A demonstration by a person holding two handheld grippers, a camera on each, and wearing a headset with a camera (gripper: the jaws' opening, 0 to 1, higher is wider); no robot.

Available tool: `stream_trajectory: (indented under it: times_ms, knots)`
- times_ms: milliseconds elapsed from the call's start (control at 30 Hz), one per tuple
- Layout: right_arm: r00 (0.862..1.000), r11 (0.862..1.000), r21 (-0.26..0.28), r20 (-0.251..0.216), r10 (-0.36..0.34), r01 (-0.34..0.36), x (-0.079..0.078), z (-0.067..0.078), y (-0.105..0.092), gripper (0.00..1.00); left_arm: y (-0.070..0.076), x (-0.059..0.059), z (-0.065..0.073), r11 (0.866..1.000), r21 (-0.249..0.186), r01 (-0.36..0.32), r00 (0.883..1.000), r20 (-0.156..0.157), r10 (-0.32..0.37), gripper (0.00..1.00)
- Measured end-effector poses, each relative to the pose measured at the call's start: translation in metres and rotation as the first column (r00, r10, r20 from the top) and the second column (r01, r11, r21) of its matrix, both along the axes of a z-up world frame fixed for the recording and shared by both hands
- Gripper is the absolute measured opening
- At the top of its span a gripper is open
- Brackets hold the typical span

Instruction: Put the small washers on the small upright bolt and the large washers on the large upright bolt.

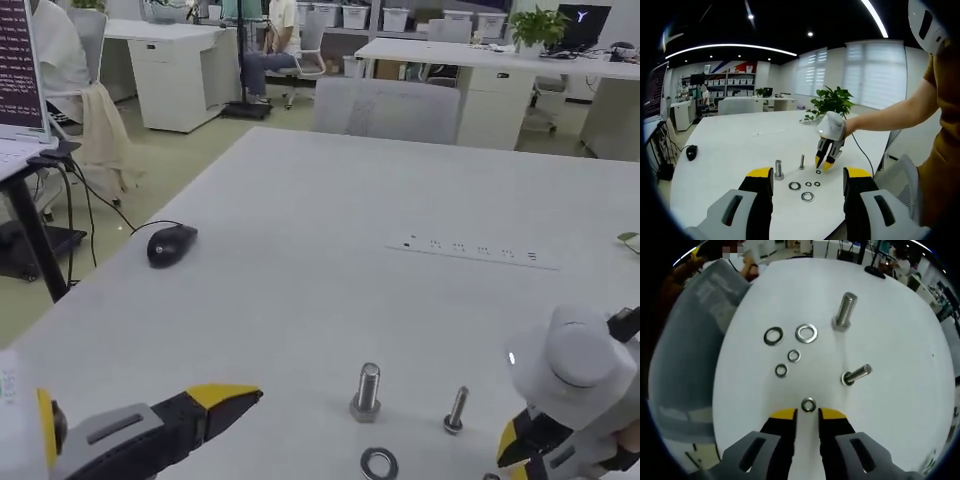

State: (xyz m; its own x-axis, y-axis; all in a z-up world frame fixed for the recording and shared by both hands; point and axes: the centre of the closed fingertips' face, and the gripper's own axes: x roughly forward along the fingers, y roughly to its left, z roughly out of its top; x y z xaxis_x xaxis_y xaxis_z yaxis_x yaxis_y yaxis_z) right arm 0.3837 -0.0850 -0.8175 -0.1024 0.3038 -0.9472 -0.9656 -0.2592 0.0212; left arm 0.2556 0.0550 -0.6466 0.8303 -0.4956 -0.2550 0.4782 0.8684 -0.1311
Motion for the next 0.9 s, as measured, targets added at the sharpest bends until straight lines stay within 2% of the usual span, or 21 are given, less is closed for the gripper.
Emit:
stream_trajectory:
  times_ms: [300,900]
  knots:
    - [1.000,1.000,-0.011,0.001,0.017,-0.017,-0.0025,-0.0074,0.0030,0.20,-0.0008,0.0010,0.0012,1.000,-0.002,-0.002,1.000,0.000,0.002,0.56]
    - [0.997,0.998,-0.026,0.047,0.055,-0.054,-0.0009,-0.0069,0.0045,0.18,0.0007,-0.0002,0.0023,1.000,-0.001,-0.007,1.000,0.002,0.007,0.56]
